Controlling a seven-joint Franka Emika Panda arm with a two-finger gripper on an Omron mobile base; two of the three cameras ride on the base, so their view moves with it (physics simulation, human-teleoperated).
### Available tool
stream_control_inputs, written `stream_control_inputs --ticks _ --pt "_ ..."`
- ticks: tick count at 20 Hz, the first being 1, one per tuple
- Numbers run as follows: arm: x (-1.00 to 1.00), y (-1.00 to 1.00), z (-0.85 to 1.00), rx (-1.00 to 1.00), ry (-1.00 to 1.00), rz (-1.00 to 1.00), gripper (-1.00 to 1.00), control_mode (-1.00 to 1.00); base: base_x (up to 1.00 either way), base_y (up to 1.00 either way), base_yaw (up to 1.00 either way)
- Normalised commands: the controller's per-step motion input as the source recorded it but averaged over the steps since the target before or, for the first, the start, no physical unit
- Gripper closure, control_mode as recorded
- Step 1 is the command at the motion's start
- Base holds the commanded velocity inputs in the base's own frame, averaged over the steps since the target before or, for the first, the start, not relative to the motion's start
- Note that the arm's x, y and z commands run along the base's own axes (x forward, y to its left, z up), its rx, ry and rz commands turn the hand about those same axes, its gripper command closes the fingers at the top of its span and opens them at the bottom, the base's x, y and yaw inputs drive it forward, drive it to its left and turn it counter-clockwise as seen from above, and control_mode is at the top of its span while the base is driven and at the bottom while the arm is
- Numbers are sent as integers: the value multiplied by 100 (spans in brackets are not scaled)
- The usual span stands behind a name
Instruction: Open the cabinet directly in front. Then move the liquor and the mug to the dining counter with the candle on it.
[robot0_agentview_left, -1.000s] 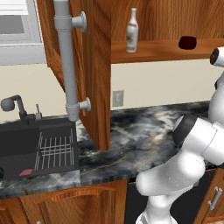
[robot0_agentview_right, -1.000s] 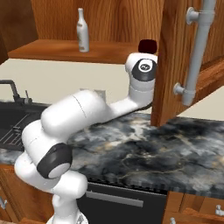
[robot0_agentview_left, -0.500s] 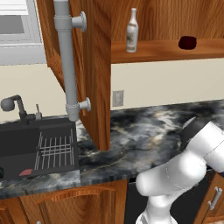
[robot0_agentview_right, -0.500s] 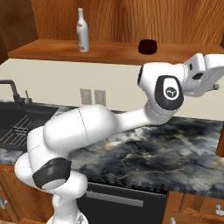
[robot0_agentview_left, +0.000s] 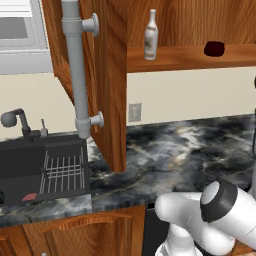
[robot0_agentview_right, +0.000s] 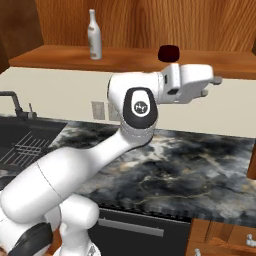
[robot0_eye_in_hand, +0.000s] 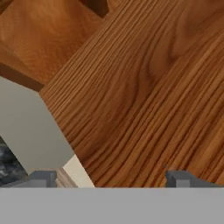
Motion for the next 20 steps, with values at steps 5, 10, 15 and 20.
stream_control_inputs --ticks 5,10,15,20 --pt "-1 100 40 19 -3 1 -100 -100 0 0 0" --pt "-14 98 43 34 0 14 -100 -100 0 0 0" --pt "-40 33 6 48 -7 22 -100 -100 0 0 0" --pt "-19 -4 0 40 -7 13 -100 -100 0 0 0"
